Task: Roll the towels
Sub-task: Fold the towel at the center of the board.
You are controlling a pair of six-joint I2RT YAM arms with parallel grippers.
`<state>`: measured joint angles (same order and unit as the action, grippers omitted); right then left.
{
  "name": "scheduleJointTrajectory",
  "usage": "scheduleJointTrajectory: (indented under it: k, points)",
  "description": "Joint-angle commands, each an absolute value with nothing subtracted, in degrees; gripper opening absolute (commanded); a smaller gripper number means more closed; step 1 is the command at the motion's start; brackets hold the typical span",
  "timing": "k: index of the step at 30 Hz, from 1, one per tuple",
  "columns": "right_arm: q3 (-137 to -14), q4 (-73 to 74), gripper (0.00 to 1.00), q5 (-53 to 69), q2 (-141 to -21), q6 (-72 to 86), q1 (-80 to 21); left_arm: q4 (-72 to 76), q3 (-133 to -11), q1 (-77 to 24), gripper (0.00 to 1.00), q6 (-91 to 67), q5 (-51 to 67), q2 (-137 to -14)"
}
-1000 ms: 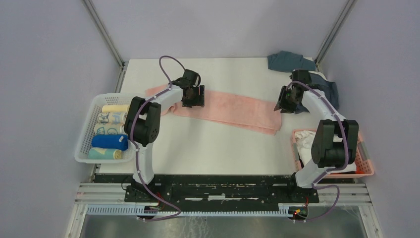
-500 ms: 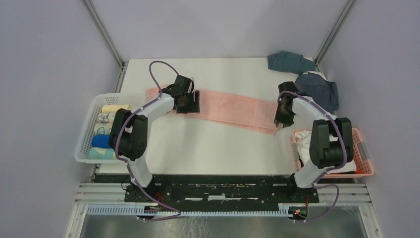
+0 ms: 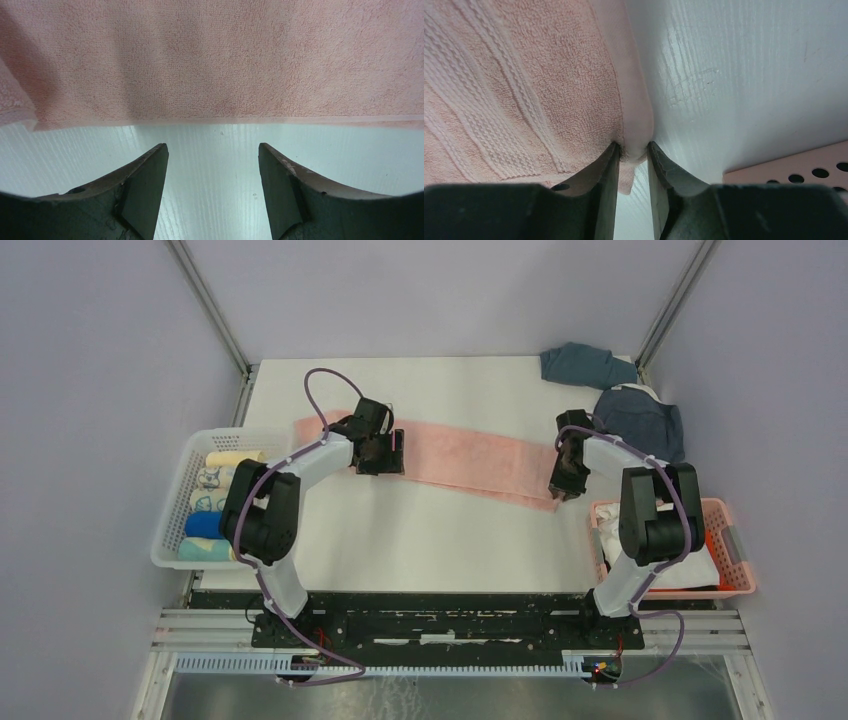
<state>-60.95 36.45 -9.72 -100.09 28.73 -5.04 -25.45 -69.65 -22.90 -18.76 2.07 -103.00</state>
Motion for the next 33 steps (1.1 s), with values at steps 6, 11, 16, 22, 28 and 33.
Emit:
scheduleJointTrajectory:
  k: [6,11,16,22,28,33]
  points:
    - [-60.80,38.37,0.19,-12.70,-99.67,28.40,-5.27,-22.93,-69.39,-23.29,0.74,-18.19,1.57,-100.16]
    - [-63.20,44.31,0.15,-11.79,-95.19,27.78,-5.27,-22.87,-69.67,-23.32,0.74,-18.28,1.36,-100.11]
    - [-65.34,49.52,0.14,-8.85,-91.37,28.19,-5.40,-23.04,-69.99,-23.34,0.74,-18.28,0.85,-100.25]
    - [-66.65,52.98,0.16,-5.29,-88.59,29.35,-5.63,-23.06,-70.05,-23.31,0.73,-19.10,1.50,-100.58]
    - [-64.30,51.61,0.20,-5.83,-89.91,28.45,-5.69,-22.94,-70.02,-23.38,0.73,-19.64,2.62,-100.91]
    - [-62.55,49.42,0.21,-6.30,-91.54,28.05,-5.66,-22.82,-69.79,-23.52,0.73,-19.76,2.78,-100.67]
